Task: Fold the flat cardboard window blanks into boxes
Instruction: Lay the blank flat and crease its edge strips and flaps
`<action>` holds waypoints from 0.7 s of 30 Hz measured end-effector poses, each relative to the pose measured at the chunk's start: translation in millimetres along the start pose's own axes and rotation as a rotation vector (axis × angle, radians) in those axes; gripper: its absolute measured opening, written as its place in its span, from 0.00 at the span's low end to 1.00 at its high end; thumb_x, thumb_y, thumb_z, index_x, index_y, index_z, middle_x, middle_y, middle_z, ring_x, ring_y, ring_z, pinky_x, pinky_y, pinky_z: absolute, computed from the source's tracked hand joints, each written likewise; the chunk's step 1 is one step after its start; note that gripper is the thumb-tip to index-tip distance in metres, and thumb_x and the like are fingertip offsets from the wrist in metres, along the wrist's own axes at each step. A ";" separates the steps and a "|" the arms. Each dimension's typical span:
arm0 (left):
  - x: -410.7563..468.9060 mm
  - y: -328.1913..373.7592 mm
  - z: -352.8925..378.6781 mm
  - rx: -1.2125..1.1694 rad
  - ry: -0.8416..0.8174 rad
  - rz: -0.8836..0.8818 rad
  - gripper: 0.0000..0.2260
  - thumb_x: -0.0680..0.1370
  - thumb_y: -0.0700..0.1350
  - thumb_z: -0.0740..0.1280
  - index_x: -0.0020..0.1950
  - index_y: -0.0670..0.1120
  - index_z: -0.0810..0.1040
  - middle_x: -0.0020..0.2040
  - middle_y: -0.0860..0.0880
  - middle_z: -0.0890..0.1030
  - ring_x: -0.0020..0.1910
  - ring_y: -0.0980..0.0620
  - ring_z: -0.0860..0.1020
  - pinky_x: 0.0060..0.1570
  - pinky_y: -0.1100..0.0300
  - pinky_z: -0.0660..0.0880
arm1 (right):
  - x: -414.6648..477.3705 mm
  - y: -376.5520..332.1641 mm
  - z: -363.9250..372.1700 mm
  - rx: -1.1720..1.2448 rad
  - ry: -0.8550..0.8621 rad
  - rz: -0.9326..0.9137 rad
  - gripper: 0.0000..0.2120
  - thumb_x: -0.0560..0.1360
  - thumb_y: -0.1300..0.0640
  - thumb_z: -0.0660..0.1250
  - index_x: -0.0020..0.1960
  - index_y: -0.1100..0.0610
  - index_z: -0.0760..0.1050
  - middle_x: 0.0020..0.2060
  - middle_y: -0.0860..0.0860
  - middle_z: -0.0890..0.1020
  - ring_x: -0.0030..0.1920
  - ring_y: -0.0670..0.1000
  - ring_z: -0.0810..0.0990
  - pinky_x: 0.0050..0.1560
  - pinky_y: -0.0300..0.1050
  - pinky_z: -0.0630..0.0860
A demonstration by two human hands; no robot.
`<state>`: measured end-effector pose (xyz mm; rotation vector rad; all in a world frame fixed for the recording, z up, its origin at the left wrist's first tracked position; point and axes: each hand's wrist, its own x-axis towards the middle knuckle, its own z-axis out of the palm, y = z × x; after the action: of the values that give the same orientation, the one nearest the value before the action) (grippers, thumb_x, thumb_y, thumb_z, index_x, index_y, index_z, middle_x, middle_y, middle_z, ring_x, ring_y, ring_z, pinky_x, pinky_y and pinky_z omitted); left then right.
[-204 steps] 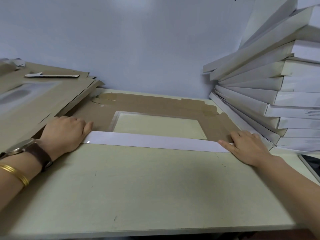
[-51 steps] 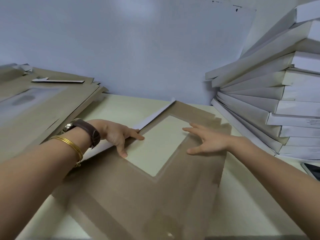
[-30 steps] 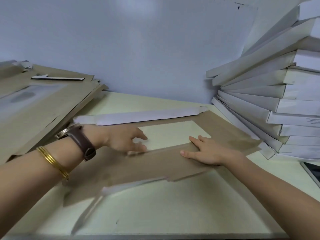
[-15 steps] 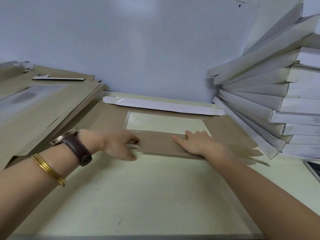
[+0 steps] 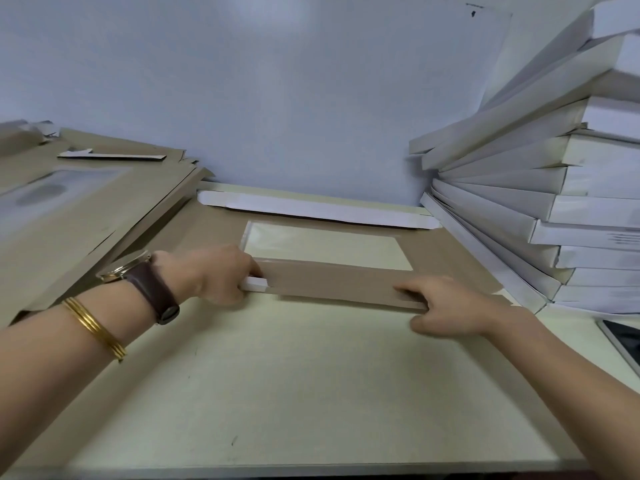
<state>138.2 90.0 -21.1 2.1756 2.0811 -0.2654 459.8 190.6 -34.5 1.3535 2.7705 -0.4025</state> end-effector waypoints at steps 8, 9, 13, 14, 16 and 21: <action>-2.7 -3.6 -5.9 0.050 -0.025 -0.026 0.19 0.77 0.38 0.55 0.62 0.51 0.76 0.47 0.50 0.77 0.47 0.47 0.76 0.50 0.56 0.75 | 12.6 17.0 0.7 -0.106 0.081 -0.038 0.09 0.69 0.64 0.57 0.46 0.59 0.74 0.38 0.56 0.78 0.42 0.57 0.75 0.43 0.50 0.74; -3.1 -4.1 -7.8 0.041 -0.028 -0.036 0.18 0.78 0.38 0.55 0.63 0.50 0.76 0.49 0.49 0.77 0.48 0.47 0.75 0.49 0.57 0.74 | 13.7 16.8 -3.4 -0.110 0.071 -0.034 0.06 0.70 0.64 0.58 0.42 0.59 0.72 0.35 0.55 0.76 0.39 0.55 0.74 0.39 0.48 0.71; -6.2 -6.3 -16.3 -0.019 -0.050 -0.046 0.18 0.78 0.38 0.56 0.65 0.49 0.75 0.57 0.49 0.79 0.54 0.49 0.76 0.49 0.60 0.70 | 15.4 12.0 -23.8 -0.127 0.020 -0.011 0.03 0.72 0.63 0.62 0.40 0.62 0.72 0.34 0.57 0.76 0.35 0.50 0.71 0.35 0.45 0.65; -7.2 -7.3 -17.9 -0.030 -0.055 -0.045 0.18 0.78 0.38 0.57 0.65 0.48 0.75 0.58 0.50 0.79 0.56 0.49 0.76 0.50 0.60 0.70 | 15.9 11.1 -27.7 -0.123 0.001 -0.010 0.03 0.73 0.62 0.63 0.41 0.61 0.73 0.33 0.54 0.76 0.34 0.48 0.71 0.34 0.43 0.64; -8.2 -9.2 -20.2 -0.062 -0.058 -0.049 0.17 0.78 0.39 0.58 0.65 0.49 0.75 0.58 0.51 0.79 0.56 0.50 0.76 0.51 0.61 0.71 | 17.1 9.2 -33.6 -0.102 -0.033 -0.002 0.04 0.73 0.61 0.66 0.39 0.59 0.74 0.31 0.49 0.73 0.33 0.46 0.70 0.33 0.41 0.64; -1.3 -14.5 -23.3 -0.142 -0.023 -0.053 0.07 0.76 0.39 0.63 0.49 0.50 0.75 0.44 0.53 0.77 0.45 0.51 0.74 0.40 0.61 0.68 | 24.6 9.7 -38.7 -0.084 -0.015 0.024 0.10 0.71 0.58 0.70 0.34 0.48 0.73 0.31 0.45 0.74 0.33 0.44 0.72 0.35 0.42 0.67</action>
<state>124.7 94.3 2.4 2.0302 2.0788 -0.1424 455.3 224.7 -2.7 1.3581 2.7233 -0.2902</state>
